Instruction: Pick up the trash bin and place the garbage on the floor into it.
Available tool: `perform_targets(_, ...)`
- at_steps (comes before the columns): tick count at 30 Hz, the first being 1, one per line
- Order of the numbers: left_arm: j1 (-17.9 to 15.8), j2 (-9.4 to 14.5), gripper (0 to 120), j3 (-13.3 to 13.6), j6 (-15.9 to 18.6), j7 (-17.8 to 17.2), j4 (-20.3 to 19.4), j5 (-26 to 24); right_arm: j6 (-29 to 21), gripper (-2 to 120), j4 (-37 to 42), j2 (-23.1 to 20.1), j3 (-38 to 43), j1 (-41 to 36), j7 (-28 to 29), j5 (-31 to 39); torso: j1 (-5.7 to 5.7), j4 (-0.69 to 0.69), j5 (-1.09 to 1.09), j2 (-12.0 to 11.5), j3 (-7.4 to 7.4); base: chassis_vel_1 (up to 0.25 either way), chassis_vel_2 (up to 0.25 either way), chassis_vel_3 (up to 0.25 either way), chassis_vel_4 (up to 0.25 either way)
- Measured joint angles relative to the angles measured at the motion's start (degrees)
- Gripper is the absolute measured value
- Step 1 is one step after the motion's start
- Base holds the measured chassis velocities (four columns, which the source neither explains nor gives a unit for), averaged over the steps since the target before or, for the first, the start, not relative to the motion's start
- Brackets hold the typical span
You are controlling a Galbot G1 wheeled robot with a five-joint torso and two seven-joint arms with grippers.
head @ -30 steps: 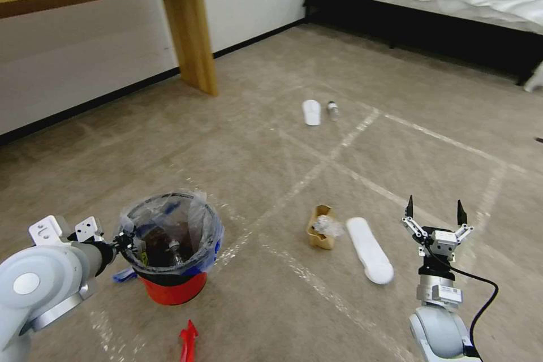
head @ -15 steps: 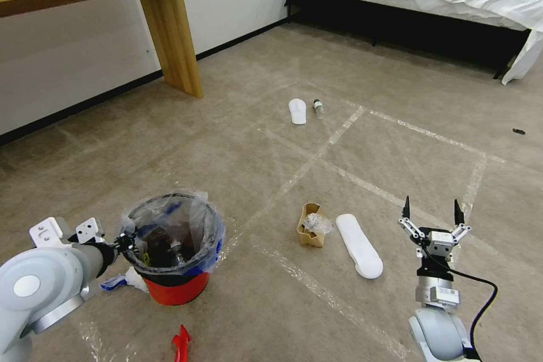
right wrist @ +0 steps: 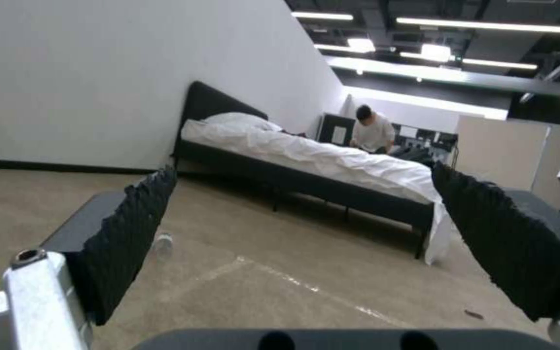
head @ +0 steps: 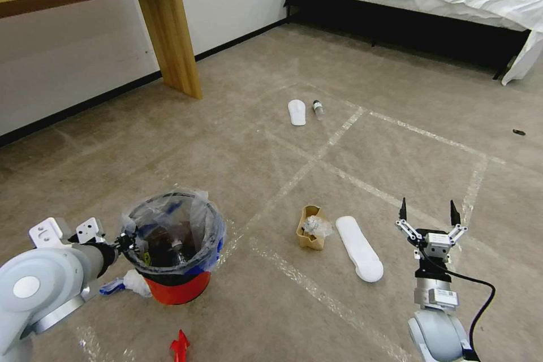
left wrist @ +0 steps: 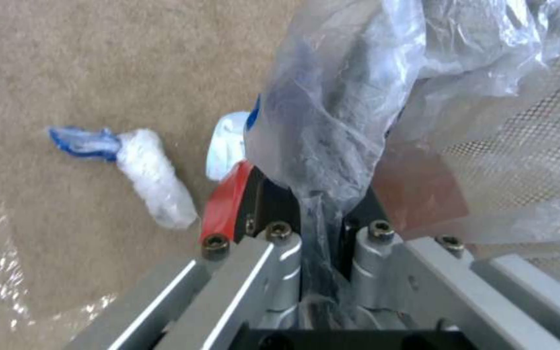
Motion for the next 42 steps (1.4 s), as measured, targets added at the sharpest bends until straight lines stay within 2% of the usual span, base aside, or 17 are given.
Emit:
perform_targets(19, -0.4, 0.8, 5, -1.3, -0.6, -1.7, 0.7, -1.7, 0.3, 100, -1.1, -0.9, -1.0, 0.8, 0.0, 0.2, 0.00, 0.00, 0.01, 0.0, 0.01, -0.113, 0.115, 0.117, -0.110)
perform_targets(35, -1.4, 1.9, 5, -1.2, -0.6, -1.5, 2.5, -1.9, -0.3, 100, -1.9, -2.5, -1.6, 2.1, 0.6, -0.1, 0.00, -0.01, 0.01, 0.0, 0.00, -0.017, 0.022, 0.013, -0.020)
perform_targets(40, -1.5, 1.9, 5, -1.0, -0.6, -1.5, 2.5, -1.9, -1.1, 100, -1.9, -5.6, -2.9, 3.4, 1.1, 1.2, 0.00, 0.00, 0.01, 0.0, 0.00, 0.000, 0.000, 0.000, 0.000)
perform_targets(42, -1.4, 1.9, 5, -1.0, -0.5, -1.4, 2.6, -1.9, -2.5, 100, -2.1, -9.6, -4.5, 4.9, 1.7, 2.7, 0.00, 0.00, 0.02, 0.0, 0.00, 0.000, 0.000, 0.000, 0.000)
